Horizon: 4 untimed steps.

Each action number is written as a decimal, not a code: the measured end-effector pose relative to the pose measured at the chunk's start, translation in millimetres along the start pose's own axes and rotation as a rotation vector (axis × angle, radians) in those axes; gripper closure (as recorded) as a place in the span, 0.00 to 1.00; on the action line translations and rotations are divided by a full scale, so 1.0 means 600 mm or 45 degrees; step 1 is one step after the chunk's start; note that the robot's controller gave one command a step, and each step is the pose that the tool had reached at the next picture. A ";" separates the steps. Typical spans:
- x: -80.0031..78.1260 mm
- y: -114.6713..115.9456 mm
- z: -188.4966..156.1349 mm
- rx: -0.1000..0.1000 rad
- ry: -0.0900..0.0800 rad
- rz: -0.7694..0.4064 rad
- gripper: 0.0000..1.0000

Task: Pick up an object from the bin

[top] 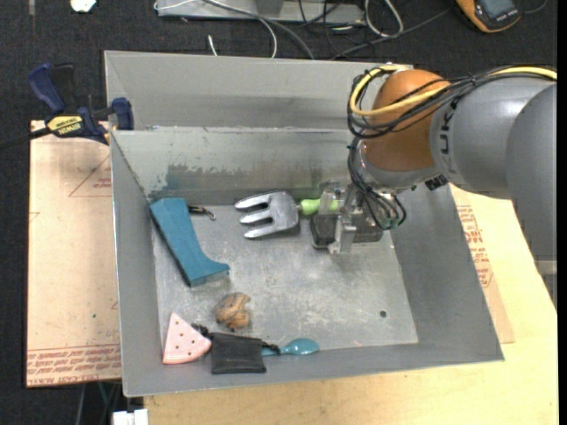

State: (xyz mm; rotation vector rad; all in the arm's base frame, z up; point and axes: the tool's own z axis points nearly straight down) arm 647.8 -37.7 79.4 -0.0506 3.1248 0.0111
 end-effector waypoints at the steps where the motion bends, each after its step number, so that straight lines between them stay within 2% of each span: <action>1: 0.001 -0.031 -0.019 -0.001 -0.005 -0.023 1.00; 2: -0.004 -0.026 -0.021 -0.003 -0.006 -0.006 1.00; 3: -0.004 -0.040 -0.120 -0.003 -0.001 -0.018 1.00; 4: 0.012 -0.060 -0.261 -0.005 0.001 0.009 1.00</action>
Offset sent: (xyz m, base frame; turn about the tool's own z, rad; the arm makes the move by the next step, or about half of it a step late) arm 0.0039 -0.0124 0.0129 0.0046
